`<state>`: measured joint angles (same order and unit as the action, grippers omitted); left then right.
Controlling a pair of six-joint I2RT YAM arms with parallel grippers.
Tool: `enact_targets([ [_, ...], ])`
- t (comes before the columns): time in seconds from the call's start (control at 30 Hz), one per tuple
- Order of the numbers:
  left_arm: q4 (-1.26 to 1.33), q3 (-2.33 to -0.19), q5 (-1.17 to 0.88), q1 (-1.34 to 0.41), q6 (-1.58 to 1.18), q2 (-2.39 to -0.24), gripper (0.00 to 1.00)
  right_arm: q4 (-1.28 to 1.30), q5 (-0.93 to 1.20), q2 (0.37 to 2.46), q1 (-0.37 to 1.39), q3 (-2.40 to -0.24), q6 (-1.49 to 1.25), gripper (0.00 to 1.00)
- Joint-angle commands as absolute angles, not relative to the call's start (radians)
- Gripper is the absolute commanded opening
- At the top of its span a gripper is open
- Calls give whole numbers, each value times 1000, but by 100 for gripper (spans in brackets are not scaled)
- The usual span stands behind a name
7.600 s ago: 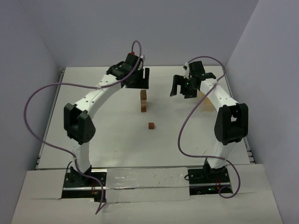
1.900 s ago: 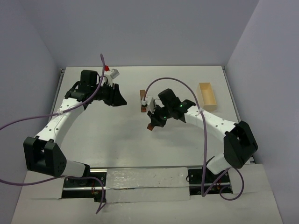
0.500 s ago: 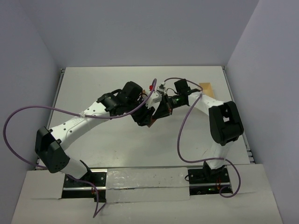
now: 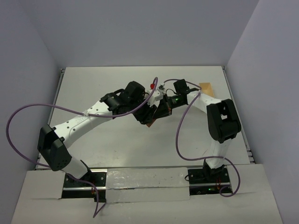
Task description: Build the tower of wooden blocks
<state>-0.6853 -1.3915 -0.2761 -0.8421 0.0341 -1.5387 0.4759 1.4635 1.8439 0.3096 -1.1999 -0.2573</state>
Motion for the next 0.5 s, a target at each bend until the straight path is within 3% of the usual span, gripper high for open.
enact_targets([
  [0.0,-664,-1450,-353,-850,18,-1540,51,502,1585,1847,304,-1247,-261,0],
  [0.47,-640,-1430,-251,-867,9,-1565,46,515,1601,1872,299,-1261,-295,0],
])
